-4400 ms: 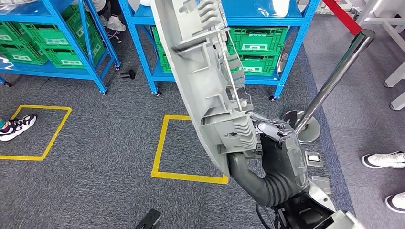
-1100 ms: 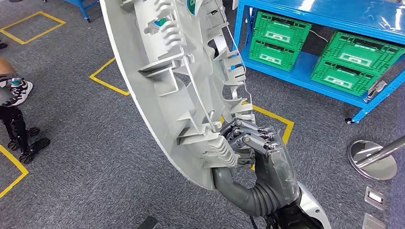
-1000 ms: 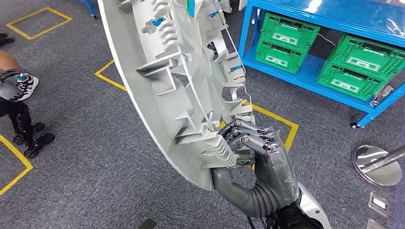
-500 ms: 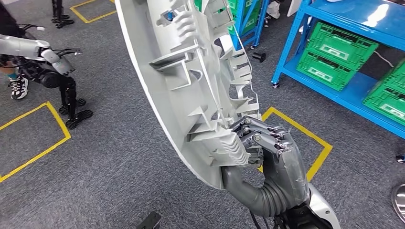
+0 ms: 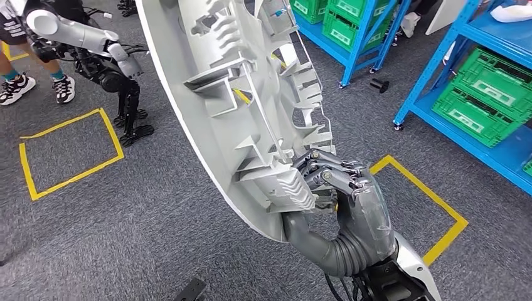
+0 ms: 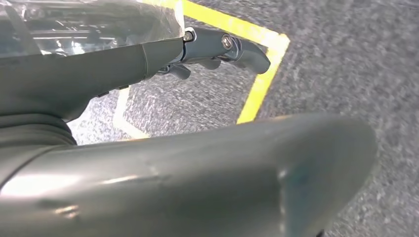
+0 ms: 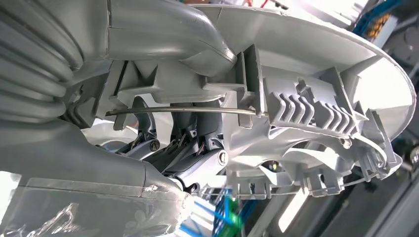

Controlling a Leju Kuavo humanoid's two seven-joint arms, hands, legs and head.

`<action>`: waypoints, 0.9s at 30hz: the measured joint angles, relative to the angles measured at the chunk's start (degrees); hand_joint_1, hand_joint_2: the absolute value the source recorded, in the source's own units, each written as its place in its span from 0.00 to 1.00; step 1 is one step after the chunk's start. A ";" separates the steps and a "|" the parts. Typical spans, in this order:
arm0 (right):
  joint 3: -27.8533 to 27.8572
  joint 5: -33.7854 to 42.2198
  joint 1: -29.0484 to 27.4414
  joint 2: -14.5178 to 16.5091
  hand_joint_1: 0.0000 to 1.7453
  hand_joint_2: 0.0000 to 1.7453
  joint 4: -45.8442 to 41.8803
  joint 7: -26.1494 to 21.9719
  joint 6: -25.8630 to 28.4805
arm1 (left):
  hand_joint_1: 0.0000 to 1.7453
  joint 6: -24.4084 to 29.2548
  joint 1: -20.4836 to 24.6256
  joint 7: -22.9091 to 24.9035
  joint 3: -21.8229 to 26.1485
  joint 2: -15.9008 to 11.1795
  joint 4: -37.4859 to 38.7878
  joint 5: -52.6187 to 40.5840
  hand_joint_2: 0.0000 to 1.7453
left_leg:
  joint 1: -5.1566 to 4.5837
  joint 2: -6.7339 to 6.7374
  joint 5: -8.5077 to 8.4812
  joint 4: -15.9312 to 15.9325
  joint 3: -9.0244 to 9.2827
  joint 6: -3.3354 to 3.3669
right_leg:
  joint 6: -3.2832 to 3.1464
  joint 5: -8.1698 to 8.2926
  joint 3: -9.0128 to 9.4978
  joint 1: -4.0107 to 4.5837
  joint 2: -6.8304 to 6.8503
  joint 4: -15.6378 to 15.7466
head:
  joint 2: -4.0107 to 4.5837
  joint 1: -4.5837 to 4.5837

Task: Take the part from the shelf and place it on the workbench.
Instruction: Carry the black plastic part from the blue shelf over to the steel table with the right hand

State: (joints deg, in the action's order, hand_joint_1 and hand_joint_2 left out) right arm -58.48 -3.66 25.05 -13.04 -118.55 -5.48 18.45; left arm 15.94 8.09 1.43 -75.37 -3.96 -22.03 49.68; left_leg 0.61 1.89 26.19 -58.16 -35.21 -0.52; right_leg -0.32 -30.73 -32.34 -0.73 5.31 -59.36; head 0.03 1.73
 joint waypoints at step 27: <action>0.11 -0.30 0.32 -0.26 1.00 1.00 0.93 -0.09 -0.10 | 0.00 -0.57 0.54 0.07 0.01 0.35 0.11 -0.51 1.00 | 0.84 1.29 0.22 -1.17 -0.54 -2.44 | -0.24 1.07 0.33 0.04 0.28 0.49 | 0.00 0.48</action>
State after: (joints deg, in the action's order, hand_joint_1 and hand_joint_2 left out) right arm -58.37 -3.96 25.37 -13.30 -117.62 -5.56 18.35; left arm 15.37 8.63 1.49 -75.36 -3.61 -21.92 49.17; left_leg 1.45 3.19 26.40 -59.33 -35.75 -2.95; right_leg -0.57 -29.67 -32.01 -0.69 5.59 -58.87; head 0.04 2.21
